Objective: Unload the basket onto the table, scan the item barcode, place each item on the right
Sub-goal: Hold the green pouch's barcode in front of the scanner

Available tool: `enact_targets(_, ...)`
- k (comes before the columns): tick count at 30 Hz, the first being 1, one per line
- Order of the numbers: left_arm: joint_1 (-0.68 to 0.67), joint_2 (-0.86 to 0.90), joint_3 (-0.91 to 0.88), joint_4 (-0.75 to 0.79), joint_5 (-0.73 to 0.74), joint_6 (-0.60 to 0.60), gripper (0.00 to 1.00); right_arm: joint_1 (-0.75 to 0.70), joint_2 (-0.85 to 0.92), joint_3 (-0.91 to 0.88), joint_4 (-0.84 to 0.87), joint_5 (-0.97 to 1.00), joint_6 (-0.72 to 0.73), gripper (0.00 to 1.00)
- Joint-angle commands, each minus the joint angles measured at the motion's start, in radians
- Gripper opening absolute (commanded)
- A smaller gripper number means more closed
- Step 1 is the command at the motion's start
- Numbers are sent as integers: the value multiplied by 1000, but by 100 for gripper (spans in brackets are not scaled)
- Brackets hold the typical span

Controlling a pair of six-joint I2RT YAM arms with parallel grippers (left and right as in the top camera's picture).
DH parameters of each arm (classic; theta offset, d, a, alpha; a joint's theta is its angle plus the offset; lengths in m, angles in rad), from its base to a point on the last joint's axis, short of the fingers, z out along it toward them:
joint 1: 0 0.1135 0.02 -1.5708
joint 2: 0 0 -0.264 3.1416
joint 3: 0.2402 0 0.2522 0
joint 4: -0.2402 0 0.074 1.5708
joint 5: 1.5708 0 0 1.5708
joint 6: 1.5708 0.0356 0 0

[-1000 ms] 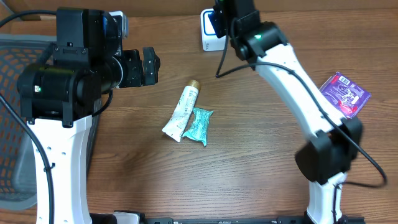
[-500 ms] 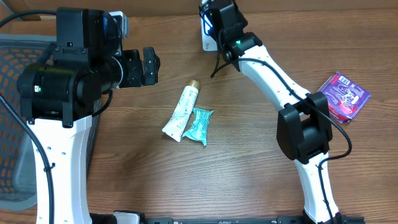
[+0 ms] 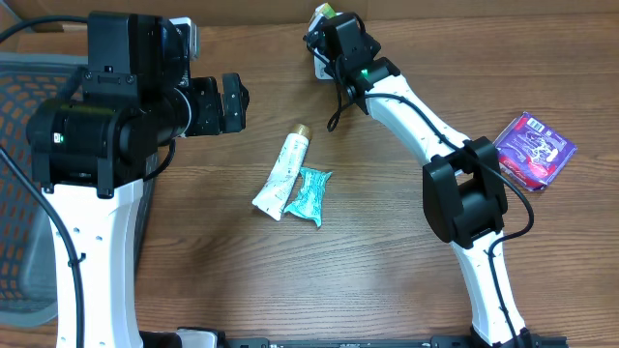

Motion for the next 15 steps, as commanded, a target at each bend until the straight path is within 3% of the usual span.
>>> enact_targets(1, -1, 6, 9, 0, -3, 19, 99, -2, -20, 14, 24, 3, 0, 4)
enact_targets(15, -1, 6, 9, 0, -3, 19, 100, -49, 21, 14, 39, 4, -4, 4)
